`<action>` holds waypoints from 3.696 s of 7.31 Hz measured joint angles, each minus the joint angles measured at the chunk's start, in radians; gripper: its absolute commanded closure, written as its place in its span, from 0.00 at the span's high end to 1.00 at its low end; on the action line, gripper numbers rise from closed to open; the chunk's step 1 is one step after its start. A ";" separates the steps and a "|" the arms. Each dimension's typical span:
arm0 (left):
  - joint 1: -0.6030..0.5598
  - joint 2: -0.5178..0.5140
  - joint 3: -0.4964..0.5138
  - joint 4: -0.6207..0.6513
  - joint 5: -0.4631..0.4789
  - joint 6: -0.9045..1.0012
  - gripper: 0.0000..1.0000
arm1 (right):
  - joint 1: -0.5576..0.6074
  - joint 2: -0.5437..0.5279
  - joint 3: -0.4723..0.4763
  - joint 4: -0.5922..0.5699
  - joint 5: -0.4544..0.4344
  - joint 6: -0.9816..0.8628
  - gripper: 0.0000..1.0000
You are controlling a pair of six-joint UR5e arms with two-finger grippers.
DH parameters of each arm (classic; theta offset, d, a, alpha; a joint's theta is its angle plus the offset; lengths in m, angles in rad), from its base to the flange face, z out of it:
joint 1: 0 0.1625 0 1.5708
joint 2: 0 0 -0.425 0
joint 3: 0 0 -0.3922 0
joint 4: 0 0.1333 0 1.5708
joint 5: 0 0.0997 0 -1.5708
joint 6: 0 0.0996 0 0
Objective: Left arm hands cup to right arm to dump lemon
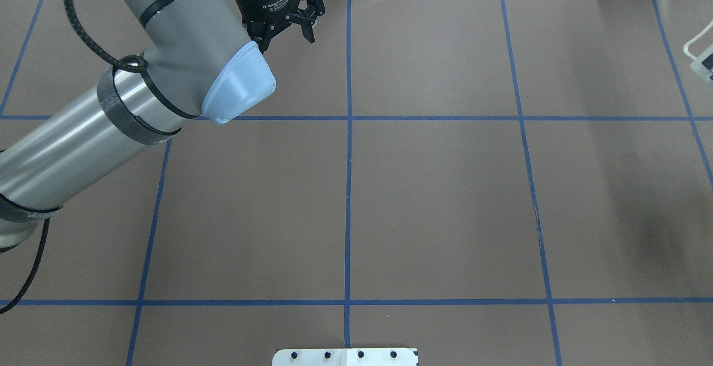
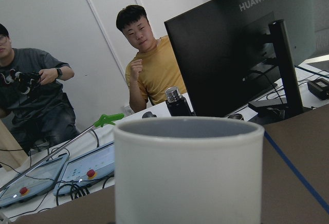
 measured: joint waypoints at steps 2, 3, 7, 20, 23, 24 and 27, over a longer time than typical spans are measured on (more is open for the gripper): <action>-0.004 -0.002 0.002 -0.003 0.009 0.003 1.00 | 0.031 -0.114 -0.033 0.154 0.059 0.163 0.00; -0.007 -0.002 0.002 -0.003 0.010 0.004 1.00 | 0.039 -0.146 -0.103 0.269 0.083 0.280 0.00; -0.016 -0.003 0.002 -0.003 0.014 0.006 1.00 | 0.076 -0.150 -0.418 0.638 0.153 0.617 0.00; -0.023 -0.025 -0.025 0.008 0.107 0.052 1.00 | 0.339 -0.042 -0.526 0.735 0.426 1.481 0.00; -0.034 -0.027 -0.034 0.009 0.118 0.062 1.00 | 0.346 -0.044 -0.535 0.774 0.435 1.621 0.00; -0.035 -0.029 -0.034 0.009 0.122 0.067 1.00 | 0.350 -0.045 -0.540 0.783 0.436 1.655 0.00; -0.036 -0.035 -0.033 0.009 0.128 0.076 1.00 | 0.380 -0.043 -0.542 0.792 0.477 1.728 0.00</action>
